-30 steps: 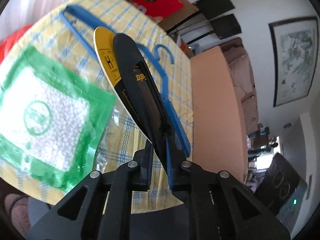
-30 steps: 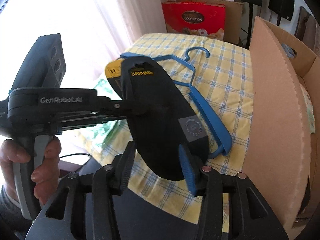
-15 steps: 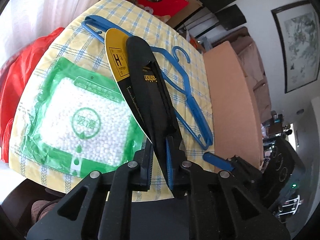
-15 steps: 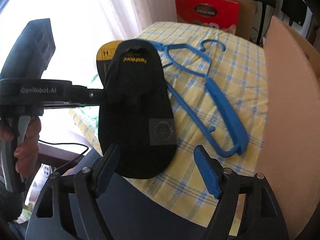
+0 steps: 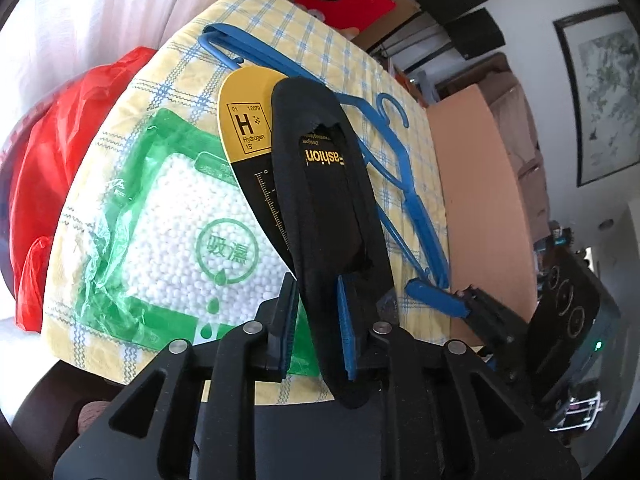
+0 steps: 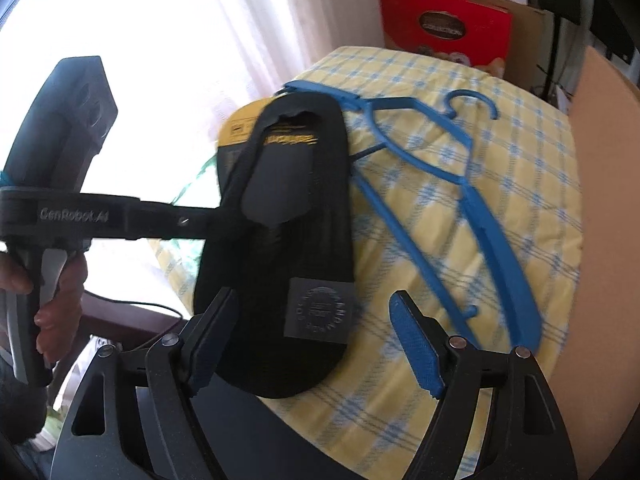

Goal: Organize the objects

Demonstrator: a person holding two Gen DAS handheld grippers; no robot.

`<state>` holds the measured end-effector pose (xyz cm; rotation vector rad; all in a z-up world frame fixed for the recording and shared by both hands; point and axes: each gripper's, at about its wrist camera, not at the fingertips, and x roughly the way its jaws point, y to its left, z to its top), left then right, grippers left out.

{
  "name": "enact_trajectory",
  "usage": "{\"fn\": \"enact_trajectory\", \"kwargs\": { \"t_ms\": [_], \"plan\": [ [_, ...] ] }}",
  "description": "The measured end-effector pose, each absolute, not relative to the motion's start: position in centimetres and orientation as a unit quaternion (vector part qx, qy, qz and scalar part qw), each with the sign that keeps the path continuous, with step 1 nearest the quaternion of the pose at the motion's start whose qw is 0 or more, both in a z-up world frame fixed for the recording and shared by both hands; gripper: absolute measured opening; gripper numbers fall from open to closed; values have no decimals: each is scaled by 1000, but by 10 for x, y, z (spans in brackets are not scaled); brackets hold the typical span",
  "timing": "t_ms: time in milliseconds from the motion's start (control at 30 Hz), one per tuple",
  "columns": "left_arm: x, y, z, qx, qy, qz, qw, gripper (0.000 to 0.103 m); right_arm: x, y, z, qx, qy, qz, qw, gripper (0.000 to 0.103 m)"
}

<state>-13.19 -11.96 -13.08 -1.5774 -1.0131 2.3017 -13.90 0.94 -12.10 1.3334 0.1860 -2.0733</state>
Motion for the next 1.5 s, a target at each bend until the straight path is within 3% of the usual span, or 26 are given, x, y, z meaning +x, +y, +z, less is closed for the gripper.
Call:
{"fn": "enact_trajectory", "kwargs": {
  "t_ms": [533, 700, 800, 1033, 1167, 1367, 1500],
  "plan": [
    [-129, -121, -135, -520, -372, 766, 68, 18, -123, -22, -134, 526, 98, -787, 307, 89],
    [-130, -121, -135, -517, -377, 766, 61, 17, -124, -22, -132, 543, 65, -778, 309, 90],
    [-131, -120, -136, -515, -380, 766, 57, 17, -123, -23, -131, 547, 53, -772, 319, 103],
    [-132, -115, -136, -513, -378, 770, 42, 17, -122, -35, -136, 554, 58, -780, 287, 103],
    [-134, -116, -136, -518, -379, 765, 50, 17, -114, -43, -140, 532, 111, -796, 266, 101],
    [-133, -124, -135, -518, -388, 760, 66, 33, -115, -34, -140, 527, 125, -789, 291, 98],
    [-135, -129, -134, -516, -391, 759, 72, 37, -115, -28, -132, 519, 148, -783, 309, 98]
  ]
}}
